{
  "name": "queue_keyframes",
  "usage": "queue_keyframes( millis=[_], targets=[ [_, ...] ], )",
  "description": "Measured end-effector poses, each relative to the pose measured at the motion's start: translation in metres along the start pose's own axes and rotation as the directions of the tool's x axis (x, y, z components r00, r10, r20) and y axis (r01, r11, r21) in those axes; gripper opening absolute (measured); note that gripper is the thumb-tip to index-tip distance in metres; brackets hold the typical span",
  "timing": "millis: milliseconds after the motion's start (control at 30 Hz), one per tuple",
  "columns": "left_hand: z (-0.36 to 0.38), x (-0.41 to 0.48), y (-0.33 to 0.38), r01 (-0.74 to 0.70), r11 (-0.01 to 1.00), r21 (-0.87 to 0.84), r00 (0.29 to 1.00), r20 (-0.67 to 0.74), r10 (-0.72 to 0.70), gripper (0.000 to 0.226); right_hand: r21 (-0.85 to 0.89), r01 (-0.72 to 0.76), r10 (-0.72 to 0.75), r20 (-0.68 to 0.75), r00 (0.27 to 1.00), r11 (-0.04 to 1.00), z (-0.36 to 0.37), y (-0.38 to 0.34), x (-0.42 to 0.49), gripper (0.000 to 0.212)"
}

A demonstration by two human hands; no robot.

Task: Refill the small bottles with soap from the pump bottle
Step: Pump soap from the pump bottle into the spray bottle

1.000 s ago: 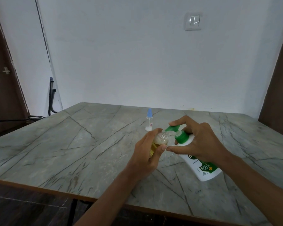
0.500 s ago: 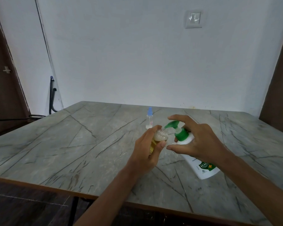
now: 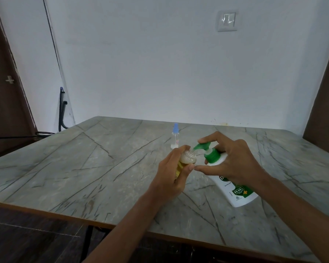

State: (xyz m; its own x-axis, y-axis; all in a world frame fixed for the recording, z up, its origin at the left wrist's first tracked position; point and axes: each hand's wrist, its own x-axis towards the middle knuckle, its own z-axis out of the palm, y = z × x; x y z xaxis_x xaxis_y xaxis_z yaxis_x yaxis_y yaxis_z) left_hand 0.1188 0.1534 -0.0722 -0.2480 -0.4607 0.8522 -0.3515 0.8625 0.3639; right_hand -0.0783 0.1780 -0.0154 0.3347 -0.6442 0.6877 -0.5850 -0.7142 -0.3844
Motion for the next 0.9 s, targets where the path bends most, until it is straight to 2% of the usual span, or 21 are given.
queue_keyframes(
  millis=[133,300,500,767,900],
  targets=[
    [-0.0008,-0.0003,-0.0003,-0.018,1.0,0.0,0.999,0.031,0.018,0.036,0.017,-0.001,0.001,-0.011,1.0,1.0,-0.0005,-0.0033,0.0004,0.054],
    [-0.0031,0.0013,-0.0006,0.011,1.0,0.012,1.0,-0.01,-0.011,0.038,-0.07,-0.014,0.018,0.056,0.998,0.997,0.0007,0.0029,0.0002,0.064],
    [-0.0025,0.002,0.0016,0.005,1.0,0.011,1.0,-0.016,-0.005,0.039,-0.124,0.023,-0.018,0.041,0.999,0.992,0.0015,0.0038,-0.002,0.071],
    [-0.0028,0.0016,0.0012,0.008,1.0,0.023,1.0,-0.011,-0.008,0.04,-0.096,-0.002,0.005,0.038,0.999,0.995,0.0015,0.0015,-0.0008,0.066],
    [-0.0032,0.0003,-0.0014,0.022,0.999,0.038,1.0,-0.007,-0.022,0.038,-0.022,-0.031,0.032,0.041,0.999,0.999,0.0011,-0.001,0.0023,0.063]
  ],
)
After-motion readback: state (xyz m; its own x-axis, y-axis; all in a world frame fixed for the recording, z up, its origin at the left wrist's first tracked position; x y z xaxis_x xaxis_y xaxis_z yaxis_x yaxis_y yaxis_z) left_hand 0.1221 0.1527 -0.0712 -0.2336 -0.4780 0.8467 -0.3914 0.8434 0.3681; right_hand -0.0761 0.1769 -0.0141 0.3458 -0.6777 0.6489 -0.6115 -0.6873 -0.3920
